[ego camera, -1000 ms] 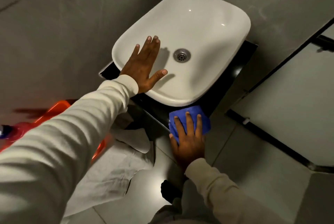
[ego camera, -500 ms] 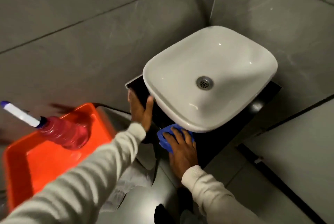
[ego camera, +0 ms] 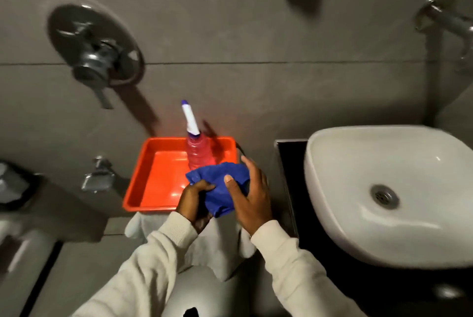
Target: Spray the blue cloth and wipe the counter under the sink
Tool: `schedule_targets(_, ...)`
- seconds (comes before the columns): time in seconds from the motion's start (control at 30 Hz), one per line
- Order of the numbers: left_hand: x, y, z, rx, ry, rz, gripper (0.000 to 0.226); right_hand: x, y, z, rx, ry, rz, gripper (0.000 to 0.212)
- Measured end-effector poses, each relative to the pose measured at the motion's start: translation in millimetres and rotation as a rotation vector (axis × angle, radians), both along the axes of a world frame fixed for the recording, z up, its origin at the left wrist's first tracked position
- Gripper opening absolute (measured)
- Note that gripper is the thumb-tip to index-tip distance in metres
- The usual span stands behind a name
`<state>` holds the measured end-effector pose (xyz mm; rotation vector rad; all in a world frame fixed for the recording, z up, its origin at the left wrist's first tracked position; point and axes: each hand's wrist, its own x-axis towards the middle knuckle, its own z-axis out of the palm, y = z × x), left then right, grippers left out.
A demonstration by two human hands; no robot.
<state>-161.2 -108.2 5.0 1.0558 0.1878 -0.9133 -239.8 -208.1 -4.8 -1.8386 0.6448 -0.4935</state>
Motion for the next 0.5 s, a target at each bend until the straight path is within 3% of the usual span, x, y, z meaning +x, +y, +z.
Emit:
schedule_targets(0.13,42.3,53.6,5.2,0.078,-0.019,0.14,0.033,63.2,35.8,-5.7,0.327,0.121,0.168,0.049)
schedule_targets(0.23,75.0,81.2,-4.6,0.398,-0.082,0.214,0.013,100.8,64.0,-18.5,0.302,0.207,0.158,0.046)
schedule_targets(0.33,111.3,102.5,-22.7,0.568,-0.252,0.244,0.036,129.3,89.4,-30.3,0.24,0.305,0.104,0.045)
schedule_targets(0.4,128.6,108.2,-35.8,0.605,-0.378,0.204,0.054,140.3,98.3,-36.8,0.19,0.426,0.161,0.056)
schedule_targets(0.5,143.9,121.2,-39.7,0.653,-0.516,0.079,0.046,141.5,104.2,-27.3,0.06,0.617,0.292,0.061)
